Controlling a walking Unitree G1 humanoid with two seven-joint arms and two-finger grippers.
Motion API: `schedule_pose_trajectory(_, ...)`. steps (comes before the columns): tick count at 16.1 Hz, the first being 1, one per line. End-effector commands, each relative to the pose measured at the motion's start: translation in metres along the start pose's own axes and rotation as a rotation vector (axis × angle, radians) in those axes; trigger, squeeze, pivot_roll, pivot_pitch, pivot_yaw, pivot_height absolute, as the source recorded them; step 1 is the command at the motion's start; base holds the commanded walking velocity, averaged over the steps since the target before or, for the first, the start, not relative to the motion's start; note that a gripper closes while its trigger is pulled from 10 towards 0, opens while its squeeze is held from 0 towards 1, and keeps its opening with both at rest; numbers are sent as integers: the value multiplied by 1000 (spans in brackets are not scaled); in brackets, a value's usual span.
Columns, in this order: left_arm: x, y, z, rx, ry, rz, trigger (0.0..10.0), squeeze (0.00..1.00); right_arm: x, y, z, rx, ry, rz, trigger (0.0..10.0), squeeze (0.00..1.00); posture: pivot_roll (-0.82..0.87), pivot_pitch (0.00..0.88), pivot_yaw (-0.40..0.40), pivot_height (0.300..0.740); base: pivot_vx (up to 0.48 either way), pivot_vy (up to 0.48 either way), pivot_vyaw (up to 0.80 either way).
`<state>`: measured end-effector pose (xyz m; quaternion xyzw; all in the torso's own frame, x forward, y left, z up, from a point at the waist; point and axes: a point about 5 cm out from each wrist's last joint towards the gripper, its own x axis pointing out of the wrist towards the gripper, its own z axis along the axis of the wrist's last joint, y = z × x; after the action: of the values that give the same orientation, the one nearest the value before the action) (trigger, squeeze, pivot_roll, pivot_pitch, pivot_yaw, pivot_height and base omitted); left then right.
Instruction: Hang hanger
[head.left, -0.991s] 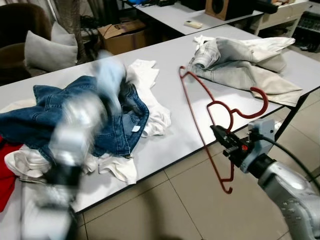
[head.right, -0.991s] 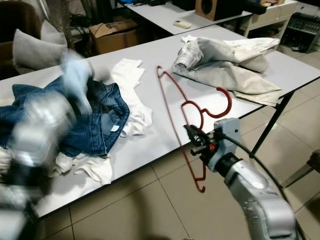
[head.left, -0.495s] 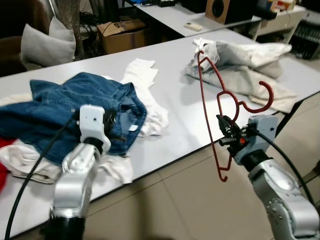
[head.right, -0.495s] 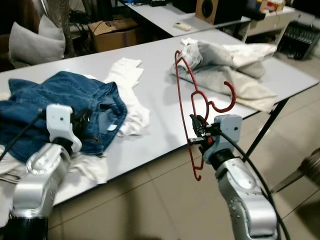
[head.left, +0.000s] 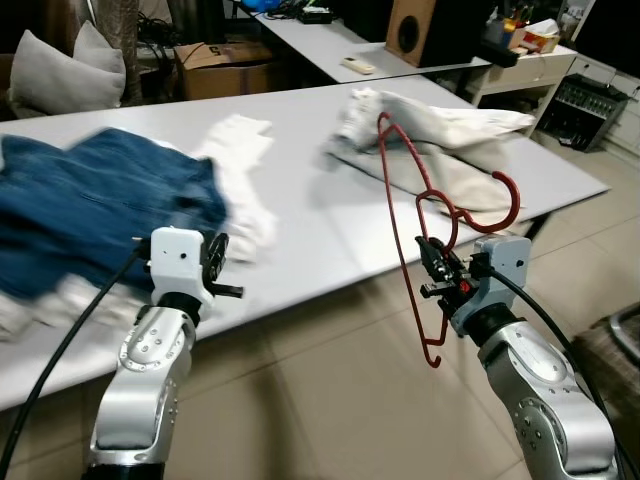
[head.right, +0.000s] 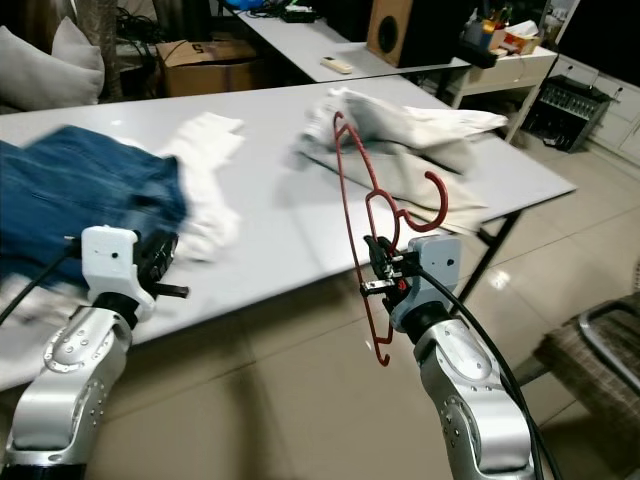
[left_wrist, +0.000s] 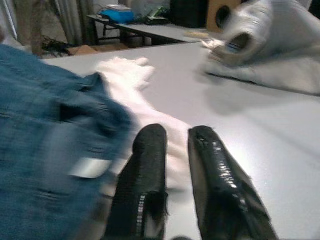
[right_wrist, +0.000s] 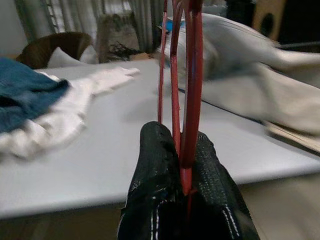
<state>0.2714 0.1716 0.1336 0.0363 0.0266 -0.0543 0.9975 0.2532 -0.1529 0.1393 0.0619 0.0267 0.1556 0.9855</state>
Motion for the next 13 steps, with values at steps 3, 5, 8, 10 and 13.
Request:
schedule_pose_trajectory(3,4,-9,7,44,-16,-4,10000,1000,-5,-9,-4,-6,6,-52,10000,0,-142,0,-17,740,0,0,0)
schedule_pose_trajectory(5,9,-8,10,70,-17,-48,10000,1000,-5,-8,-5,10,-1,-74,10000,0,-160,0,13,740,0,0,0)
schedule_pose_trajectory(8,19,-9,10,125,-5,-51,10000,1000,-7,-9,-9,16,4,-97,10000,0,-175,0,45,740,0,0,0)
schedule_pose_trajectory(10,23,-10,15,119,-29,-83,10000,1000,-7,-9,-10,29,0,-115,10000,0,-172,0,57,740,0,0,0)
schedule_pose_trajectory(13,23,-8,14,96,-22,-70,10000,1000,-4,-3,-11,-24,14,-70,10000,0,-166,0,64,740,0,0,0)
